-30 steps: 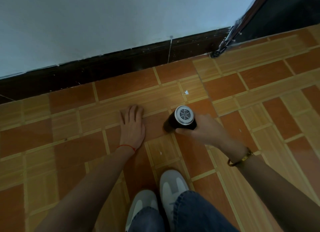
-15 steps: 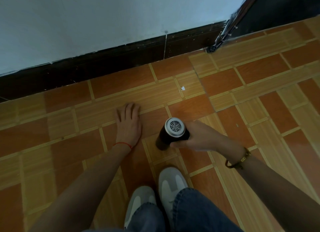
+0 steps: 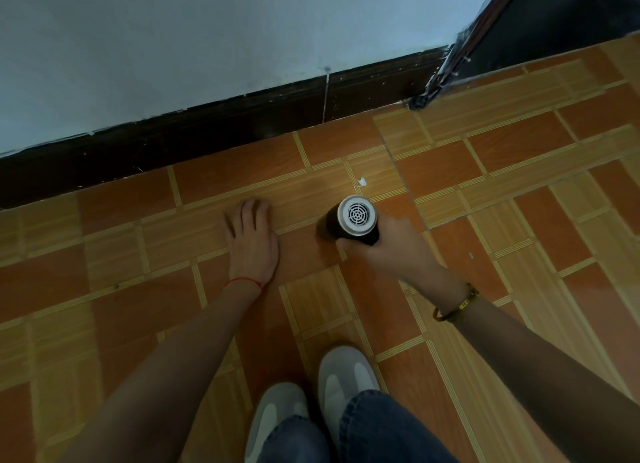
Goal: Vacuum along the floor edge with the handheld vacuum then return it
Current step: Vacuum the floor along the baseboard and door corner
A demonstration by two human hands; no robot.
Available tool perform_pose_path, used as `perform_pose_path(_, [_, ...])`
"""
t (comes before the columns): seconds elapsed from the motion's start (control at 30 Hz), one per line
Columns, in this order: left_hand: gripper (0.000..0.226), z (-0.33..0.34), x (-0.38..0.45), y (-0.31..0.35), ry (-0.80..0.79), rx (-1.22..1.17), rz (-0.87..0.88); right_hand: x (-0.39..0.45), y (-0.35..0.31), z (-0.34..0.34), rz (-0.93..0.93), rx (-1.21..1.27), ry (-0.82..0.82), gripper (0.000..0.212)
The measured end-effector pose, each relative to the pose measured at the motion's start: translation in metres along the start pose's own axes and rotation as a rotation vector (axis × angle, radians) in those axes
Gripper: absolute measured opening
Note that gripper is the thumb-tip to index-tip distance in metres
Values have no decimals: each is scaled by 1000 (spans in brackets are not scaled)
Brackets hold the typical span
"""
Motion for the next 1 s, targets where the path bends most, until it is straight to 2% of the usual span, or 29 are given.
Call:
perform_pose_path(0.1, [50, 2, 11, 3, 10, -10, 2, 6, 1, 4, -15, 53, -54, 60])
perform_pose_path(0.3, [48, 11, 32, 8, 17, 12, 6, 17, 7, 0, 24, 81, 173, 69])
perform_pose_path(0.5, [47, 20, 35, 8, 45, 9, -2, 28, 6, -1, -7, 7, 144, 71])
perform_pose_path(0.63, [49, 18, 36, 9, 26, 49, 4, 37, 7, -2, 39, 55, 200, 68])
perform_pose_path(0.93, [46, 17, 40, 22, 33, 11, 37, 31, 15, -14, 31, 71, 40, 71])
perform_pose_path(1.0, [46, 20, 41, 29, 34, 11, 40, 23, 22, -19, 37, 32, 49, 70])
Point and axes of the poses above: each hand's wrist, its own x-axis towards the middle knuckle, its own z-axis out of the palm, y = z × x, the point moved 1 cm from there along x, towards the middle knuckle, and after that the axes turned 1 degree about -z, right-handed, at the moved point
